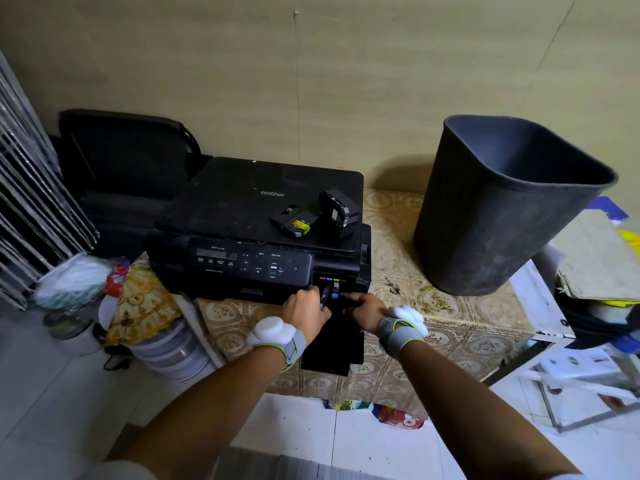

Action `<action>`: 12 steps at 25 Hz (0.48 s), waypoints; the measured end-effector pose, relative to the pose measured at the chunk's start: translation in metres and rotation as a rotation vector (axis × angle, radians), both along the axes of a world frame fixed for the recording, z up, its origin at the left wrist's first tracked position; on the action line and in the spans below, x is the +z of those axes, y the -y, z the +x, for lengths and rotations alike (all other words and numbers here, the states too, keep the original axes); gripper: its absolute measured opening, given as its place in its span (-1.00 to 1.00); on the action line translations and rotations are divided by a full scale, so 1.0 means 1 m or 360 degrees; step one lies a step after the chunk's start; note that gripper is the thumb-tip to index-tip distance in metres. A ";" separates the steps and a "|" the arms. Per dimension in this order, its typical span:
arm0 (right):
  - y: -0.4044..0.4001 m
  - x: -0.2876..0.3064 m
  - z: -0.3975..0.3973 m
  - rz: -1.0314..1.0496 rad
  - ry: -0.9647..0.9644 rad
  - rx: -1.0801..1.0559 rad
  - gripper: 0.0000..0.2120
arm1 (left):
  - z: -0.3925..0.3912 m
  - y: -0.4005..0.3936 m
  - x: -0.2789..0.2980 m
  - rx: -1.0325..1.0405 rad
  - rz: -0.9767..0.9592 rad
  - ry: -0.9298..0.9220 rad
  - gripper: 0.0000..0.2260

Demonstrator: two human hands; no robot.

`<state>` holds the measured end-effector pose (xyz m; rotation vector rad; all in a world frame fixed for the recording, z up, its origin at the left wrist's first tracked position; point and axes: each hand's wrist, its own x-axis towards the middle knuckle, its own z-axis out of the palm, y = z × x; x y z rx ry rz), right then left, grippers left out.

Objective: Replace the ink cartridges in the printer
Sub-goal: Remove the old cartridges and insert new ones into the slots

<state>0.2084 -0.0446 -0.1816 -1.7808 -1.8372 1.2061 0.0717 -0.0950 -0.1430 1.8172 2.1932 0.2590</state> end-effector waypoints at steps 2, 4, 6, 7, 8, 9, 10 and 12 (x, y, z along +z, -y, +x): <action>0.000 -0.001 0.000 -0.0008 0.0007 0.0015 -0.61 | 0.002 -0.002 -0.004 0.0010 -0.0003 0.0014 -0.73; -0.001 -0.003 0.001 -0.0015 0.0013 0.0027 -0.60 | 0.000 -0.003 -0.009 0.0000 -0.0003 0.0090 -0.75; -0.003 -0.005 0.001 -0.0007 0.0019 0.0017 -0.59 | -0.002 -0.003 -0.012 -0.0005 0.0002 0.0199 -0.75; -0.004 -0.006 0.001 -0.0004 0.0014 0.0008 -0.59 | -0.003 -0.002 -0.014 0.0003 0.0013 0.0255 -0.76; -0.004 -0.007 0.001 -0.0005 0.0006 0.0009 -0.59 | -0.004 -0.001 -0.015 0.0015 0.0032 0.0298 -0.76; -0.004 -0.007 0.001 -0.0008 0.0001 0.0015 -0.59 | -0.005 -0.001 -0.016 0.0023 0.0054 0.0320 -0.76; -0.004 -0.007 0.001 -0.0010 -0.0003 0.0020 -0.59 | -0.005 0.000 -0.017 0.0029 0.0073 0.0326 -0.76; -0.005 -0.008 0.002 -0.0023 -0.0021 0.0005 -0.59 | -0.003 -0.001 -0.017 0.0050 0.0075 0.0351 -0.76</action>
